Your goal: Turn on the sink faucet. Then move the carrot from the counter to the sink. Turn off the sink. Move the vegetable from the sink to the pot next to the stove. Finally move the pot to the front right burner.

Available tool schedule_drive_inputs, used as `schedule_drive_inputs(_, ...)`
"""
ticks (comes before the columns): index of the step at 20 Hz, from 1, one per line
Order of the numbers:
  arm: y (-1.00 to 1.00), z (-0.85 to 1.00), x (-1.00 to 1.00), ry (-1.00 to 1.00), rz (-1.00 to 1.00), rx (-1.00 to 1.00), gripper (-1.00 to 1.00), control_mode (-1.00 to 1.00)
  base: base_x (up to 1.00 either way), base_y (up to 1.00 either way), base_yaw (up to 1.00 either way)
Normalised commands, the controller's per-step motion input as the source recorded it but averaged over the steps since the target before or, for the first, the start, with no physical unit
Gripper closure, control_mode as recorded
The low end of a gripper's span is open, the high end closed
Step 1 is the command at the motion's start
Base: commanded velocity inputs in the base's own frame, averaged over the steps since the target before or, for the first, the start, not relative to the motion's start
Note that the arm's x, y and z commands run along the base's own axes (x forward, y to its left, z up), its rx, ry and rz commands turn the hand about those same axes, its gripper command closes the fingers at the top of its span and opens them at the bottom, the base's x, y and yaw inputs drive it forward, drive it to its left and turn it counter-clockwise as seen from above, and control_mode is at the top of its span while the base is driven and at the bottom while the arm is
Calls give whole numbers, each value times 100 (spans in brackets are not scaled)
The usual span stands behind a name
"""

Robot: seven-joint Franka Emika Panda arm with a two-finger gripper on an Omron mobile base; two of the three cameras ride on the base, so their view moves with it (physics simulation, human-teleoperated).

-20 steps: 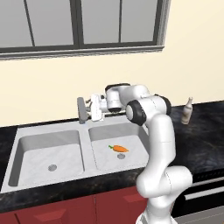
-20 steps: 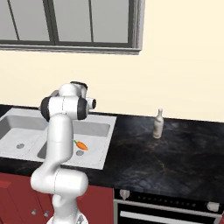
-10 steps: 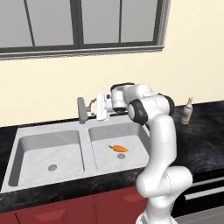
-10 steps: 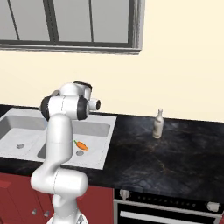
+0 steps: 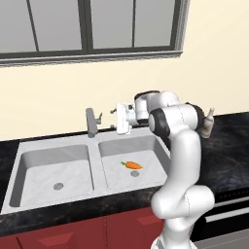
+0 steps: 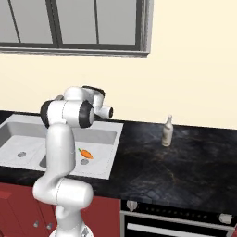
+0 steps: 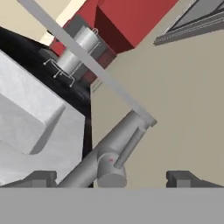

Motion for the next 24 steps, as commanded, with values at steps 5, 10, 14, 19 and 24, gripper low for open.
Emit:
schedule_drive_inputs(5,-3,68,-60,-5,0,1,-100,-100,0,0,0)
schedule_drive_inputs(10,-8,70,-51,-1,-4,0,-100,-100,0,0,0)
schedule_drive_inputs(14,-14,77,-36,2,-7,2,-100,-100,0,0,0)
schedule_drive_inputs(19,-19,74,-36,14,-13,5,-100,-100,0,0,0)
schedule_drive_inputs(24,-19,55,-47,22,-17,5,-100,-100,0,0,0)
